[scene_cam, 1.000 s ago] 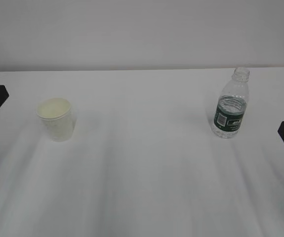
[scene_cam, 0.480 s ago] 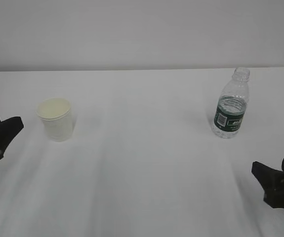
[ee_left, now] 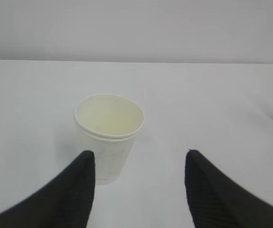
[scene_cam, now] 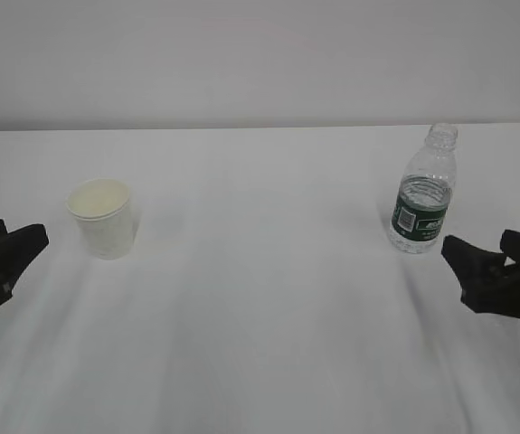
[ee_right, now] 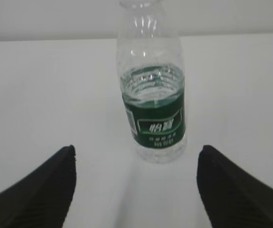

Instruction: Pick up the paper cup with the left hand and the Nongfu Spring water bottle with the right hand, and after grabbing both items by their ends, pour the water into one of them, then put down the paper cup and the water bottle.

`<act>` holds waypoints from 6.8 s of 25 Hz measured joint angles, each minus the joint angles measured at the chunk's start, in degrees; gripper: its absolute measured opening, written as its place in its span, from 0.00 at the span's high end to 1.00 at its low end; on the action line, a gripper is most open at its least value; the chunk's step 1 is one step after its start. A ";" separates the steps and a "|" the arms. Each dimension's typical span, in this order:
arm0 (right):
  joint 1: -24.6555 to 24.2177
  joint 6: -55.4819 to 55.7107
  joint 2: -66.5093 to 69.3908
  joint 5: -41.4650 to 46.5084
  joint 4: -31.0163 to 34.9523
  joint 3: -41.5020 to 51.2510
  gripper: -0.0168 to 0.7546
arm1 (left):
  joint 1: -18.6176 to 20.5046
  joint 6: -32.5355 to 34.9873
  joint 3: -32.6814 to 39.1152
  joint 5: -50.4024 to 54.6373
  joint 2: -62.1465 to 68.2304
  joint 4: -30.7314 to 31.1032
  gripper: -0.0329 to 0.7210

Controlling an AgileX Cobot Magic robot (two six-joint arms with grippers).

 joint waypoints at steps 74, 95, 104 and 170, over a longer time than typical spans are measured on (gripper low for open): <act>0.00 0.83 26.77 -0.27 2.69 -30.39 0.16 | 0.00 0.00 0.00 0.00 0.00 0.14 0.39; 0.00 0.83 28.93 -0.26 1.47 -30.56 0.19 | 0.00 0.00 0.00 0.00 0.00 0.18 0.39; 0.00 0.83 28.93 -0.37 1.34 -30.92 0.32 | 0.00 0.00 0.00 0.00 0.00 0.18 0.40; 0.00 -4.55 -1.62 13.02 -5.02 -12.80 0.40 | 0.00 0.92 -13.68 -0.33 23.85 0.35 0.10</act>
